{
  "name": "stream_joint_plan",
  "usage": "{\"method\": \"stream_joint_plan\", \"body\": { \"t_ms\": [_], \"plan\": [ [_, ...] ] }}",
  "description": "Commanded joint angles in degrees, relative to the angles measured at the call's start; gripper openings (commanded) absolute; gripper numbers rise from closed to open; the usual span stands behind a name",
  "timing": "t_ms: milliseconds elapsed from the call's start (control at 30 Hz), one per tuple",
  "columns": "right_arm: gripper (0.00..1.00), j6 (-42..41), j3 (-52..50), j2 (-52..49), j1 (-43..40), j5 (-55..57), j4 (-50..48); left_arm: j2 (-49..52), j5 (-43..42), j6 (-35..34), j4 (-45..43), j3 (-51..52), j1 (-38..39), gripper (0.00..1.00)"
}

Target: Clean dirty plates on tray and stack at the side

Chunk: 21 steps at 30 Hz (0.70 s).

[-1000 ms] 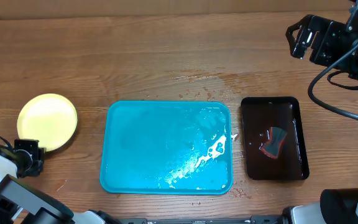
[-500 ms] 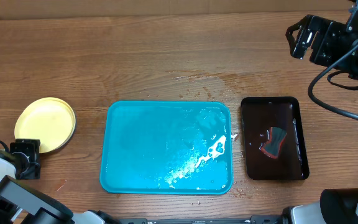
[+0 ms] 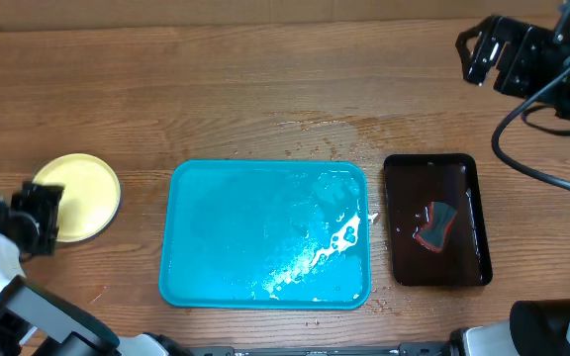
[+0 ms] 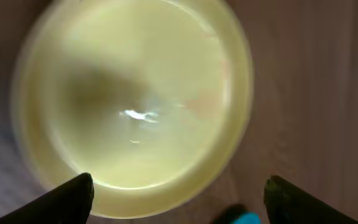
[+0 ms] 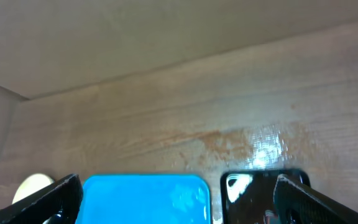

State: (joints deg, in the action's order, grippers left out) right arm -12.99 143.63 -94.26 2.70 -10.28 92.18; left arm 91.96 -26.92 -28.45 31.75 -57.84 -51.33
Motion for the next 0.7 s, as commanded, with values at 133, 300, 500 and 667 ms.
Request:
{"method": "stream_joint_plan", "body": {
  "t_ms": [133, 300, 500, 667],
  "plan": [
    [1.0, 11.1, 1.2, 1.4, -0.2, 0.2, -4.6, -0.7, -4.5, 20.3, 11.2, -17.2, 13.8, 1.0],
    [1.0, 16.3, 1.2, 4.8, -0.2, 5.2, -7.2, -2.2, -2.3, 31.9, 19.5, -27.4, 23.7, 1.0],
    [1.0, 23.3, 1.2, 12.4, -0.2, 5.0, -12.3, -7.3, 3.2, 39.9, 23.8, -37.0, 35.8, 1.0],
    [1.0, 28.9, 1.2, 19.1, -0.2, 4.2, -13.7, -13.6, 8.2, 40.5, 23.7, -44.9, 44.0, 1.0]
  ]
}}
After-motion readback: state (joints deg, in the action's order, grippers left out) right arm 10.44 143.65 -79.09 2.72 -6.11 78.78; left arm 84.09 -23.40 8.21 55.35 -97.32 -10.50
